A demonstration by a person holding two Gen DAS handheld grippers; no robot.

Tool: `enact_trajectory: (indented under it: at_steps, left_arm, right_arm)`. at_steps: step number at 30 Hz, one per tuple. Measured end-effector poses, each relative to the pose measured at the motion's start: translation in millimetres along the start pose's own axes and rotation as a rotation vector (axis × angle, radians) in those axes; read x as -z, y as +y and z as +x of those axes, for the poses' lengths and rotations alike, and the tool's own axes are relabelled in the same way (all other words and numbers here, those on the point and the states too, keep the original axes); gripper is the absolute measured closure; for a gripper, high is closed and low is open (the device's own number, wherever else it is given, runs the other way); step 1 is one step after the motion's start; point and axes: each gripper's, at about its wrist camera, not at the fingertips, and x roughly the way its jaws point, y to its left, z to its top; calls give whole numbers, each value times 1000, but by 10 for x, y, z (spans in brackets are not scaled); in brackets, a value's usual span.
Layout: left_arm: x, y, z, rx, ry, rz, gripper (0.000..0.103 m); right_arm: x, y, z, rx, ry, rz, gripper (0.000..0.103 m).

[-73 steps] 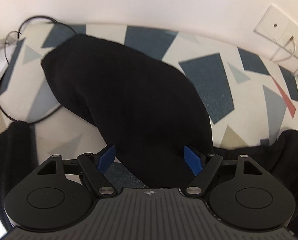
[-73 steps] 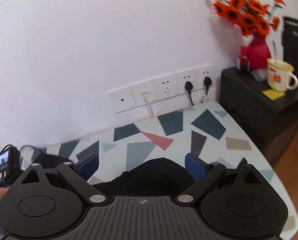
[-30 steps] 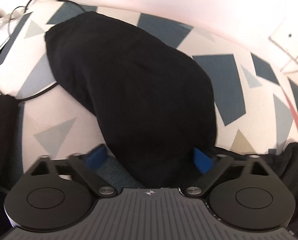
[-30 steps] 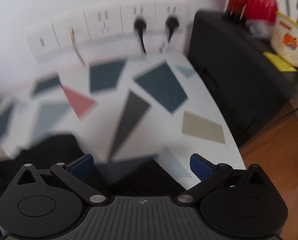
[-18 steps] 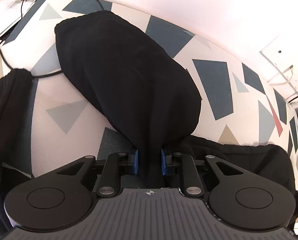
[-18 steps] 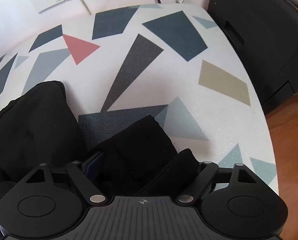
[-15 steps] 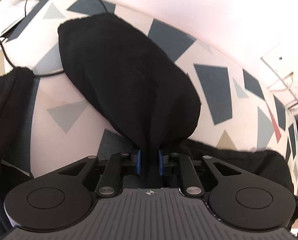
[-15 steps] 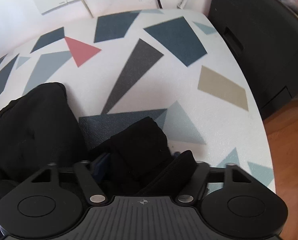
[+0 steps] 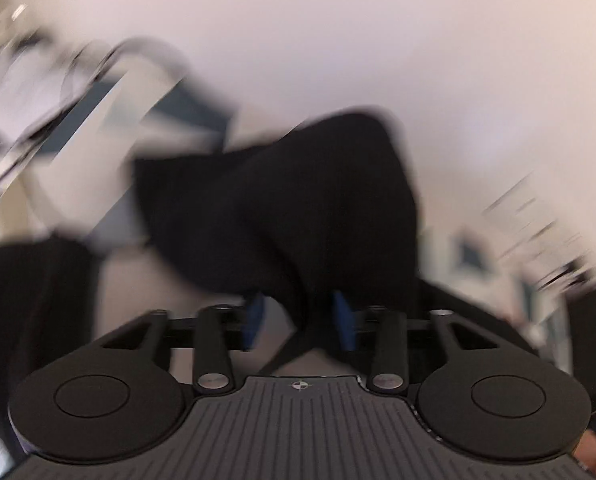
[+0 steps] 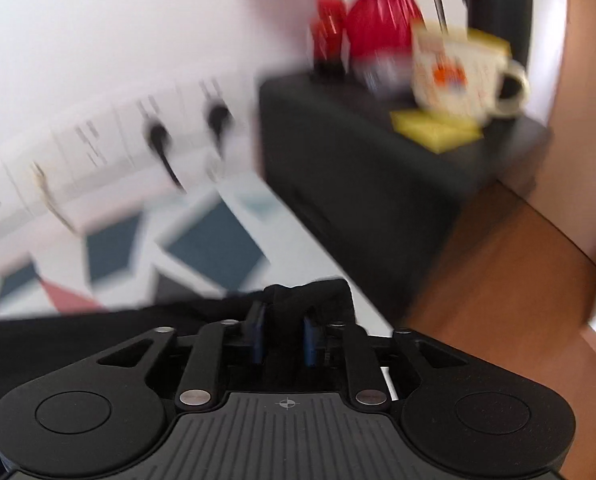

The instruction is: Fold clothes

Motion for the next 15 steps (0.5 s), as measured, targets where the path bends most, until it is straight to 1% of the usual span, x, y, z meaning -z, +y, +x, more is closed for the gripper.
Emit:
enact_trajectory:
  at_steps: [1, 2, 4, 5, 6, 8, 9, 11, 13, 14, 15]
  left_arm:
    - [54, 90, 22, -22, 21, -21, 59]
    - [106, 180, 43, -44, 43, -42, 59]
    - [125, 352, 6, -28, 60, -97, 58]
    - [119, 385, -22, -25, 53, -108, 56]
    - [112, 417, -51, -23, 46, -119, 51]
    - [89, 396, -102, -24, 22, -111, 46]
    - [88, 369, -121, -16, 13, -106, 46]
    - [85, 312, -150, 11, 6, -99, 45]
    - [30, 213, -139, 15, -3, -58, 41]
    - [-18, 79, -130, -27, -9, 6, 39]
    - [-64, -79, -124, -74, -30, 76, 37]
  right_arm:
    - [65, 23, 11, 8, 12, 0, 73]
    - [117, 64, -18, 15, 3, -16, 70]
    - [199, 167, -118, 23, -32, -61, 60]
    - [230, 217, -189, 13, -55, -82, 52]
    - [262, 262, -263, -1, -80, -100, 52]
    - [294, 405, -400, -66, -116, -143, 52]
    - [303, 495, -447, -104, -124, -163, 52]
    - [352, 772, -487, -216, -97, -212, 52]
    - [408, 1067, -519, -333, -62, -263, 52]
    - [463, 1257, -519, -377, -43, -303, 50]
    - [531, 1467, -511, -415, -22, -351, 43]
